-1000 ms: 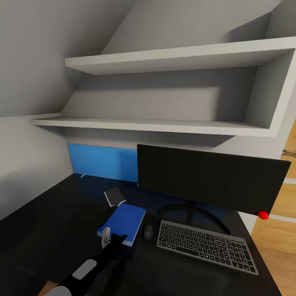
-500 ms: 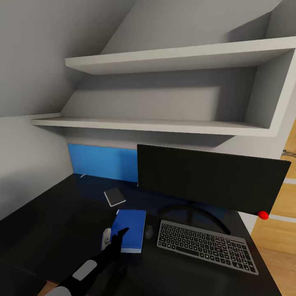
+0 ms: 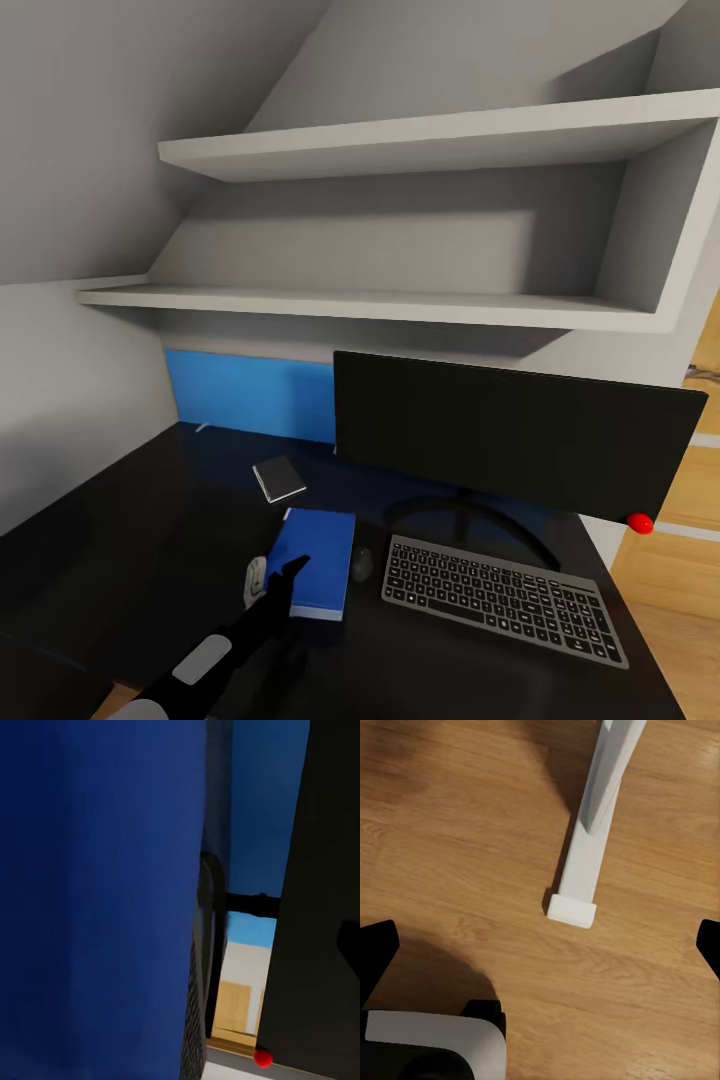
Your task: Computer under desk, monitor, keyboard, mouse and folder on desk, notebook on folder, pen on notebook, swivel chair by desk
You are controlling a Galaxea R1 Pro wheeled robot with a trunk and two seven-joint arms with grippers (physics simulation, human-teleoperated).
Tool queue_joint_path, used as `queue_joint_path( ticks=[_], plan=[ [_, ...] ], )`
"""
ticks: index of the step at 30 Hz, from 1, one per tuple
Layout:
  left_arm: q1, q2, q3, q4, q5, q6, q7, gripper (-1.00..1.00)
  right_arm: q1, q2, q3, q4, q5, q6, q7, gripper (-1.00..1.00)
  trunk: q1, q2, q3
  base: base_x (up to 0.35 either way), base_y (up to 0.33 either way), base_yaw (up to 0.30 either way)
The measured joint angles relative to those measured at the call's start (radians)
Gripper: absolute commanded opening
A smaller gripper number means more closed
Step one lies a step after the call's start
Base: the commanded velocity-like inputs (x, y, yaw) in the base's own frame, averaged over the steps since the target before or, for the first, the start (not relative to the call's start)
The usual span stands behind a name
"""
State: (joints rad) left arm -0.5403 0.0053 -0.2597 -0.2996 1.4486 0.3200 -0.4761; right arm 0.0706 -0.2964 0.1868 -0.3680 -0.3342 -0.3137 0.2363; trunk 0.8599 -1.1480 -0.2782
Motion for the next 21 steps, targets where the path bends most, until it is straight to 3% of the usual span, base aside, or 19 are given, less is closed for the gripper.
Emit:
queue_joint_path(
  ticks=[5,12,21],
  plan=[
    [0.017,0.017,0.004,0.000,0.002,0.000,-0.002,1.00,0.000,0.000,0.000,0.000,0.001,0.000,0.000,1.00,0.000,0.000,0.000,0.000,0.000,0.000],
    [0.029,0.062,0.004,-0.001,0.048,0.001,-0.011,1.00,0.000,0.000,-0.001,0.000,0.000,0.000,0.001,1.00,0.000,0.000,0.000,0.000,0.000,0.000],
    [0.039,0.102,0.005,-0.011,0.058,0.001,-0.056,1.00,0.000,0.000,-0.002,0.001,0.002,-0.001,0.002,1.00,0.000,0.000,0.000,0.000,0.000,0.000]
  ],
)
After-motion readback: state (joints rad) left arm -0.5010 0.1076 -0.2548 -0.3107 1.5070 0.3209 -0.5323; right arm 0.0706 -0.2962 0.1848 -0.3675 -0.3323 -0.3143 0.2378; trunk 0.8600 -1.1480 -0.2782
